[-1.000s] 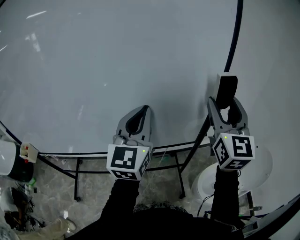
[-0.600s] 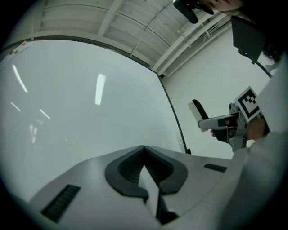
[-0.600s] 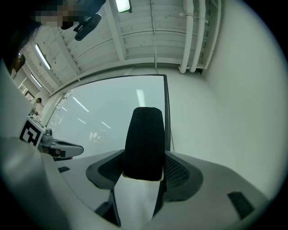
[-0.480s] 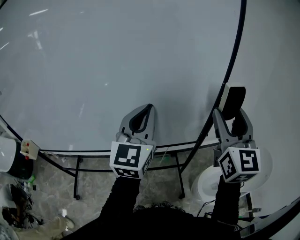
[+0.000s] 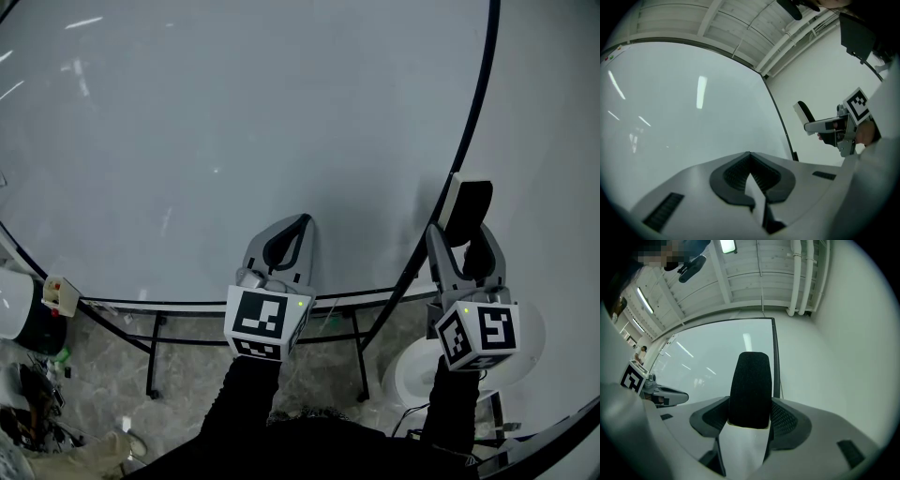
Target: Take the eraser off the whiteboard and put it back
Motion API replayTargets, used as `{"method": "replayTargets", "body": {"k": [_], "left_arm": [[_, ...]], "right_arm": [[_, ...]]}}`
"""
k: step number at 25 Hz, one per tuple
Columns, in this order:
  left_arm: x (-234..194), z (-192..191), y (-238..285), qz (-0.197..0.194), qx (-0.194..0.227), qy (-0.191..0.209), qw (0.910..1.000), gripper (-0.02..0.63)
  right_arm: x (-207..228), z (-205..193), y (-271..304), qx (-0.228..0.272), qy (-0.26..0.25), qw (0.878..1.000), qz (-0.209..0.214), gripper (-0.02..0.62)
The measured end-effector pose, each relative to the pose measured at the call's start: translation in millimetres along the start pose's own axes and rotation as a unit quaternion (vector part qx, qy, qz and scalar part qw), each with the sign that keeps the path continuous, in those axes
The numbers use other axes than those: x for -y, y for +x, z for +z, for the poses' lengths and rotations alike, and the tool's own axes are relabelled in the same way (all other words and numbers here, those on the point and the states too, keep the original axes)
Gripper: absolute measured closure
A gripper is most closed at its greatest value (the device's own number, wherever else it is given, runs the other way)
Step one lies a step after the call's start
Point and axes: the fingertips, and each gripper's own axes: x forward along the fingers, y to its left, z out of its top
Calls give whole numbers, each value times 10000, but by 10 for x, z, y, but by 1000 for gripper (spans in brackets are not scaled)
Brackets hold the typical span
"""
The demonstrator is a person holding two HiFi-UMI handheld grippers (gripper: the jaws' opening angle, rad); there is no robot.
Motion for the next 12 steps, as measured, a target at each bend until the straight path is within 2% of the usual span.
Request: {"method": "replayTargets", "body": {"k": [3,8,12], "left_arm": [[11,-13,-5,-33,-12,-48,10000,601],[-8,65,-51,-31,283,-347,9990,600],[-17,31,-74,17,198,-345,9992,600]], "right_arm": [[-10,-8,6,3,4,10000,27,319],[-16,-7,7,-5,42,10000,76,319],[-29,-43,-10,-5,117,9999,117,319]]}}
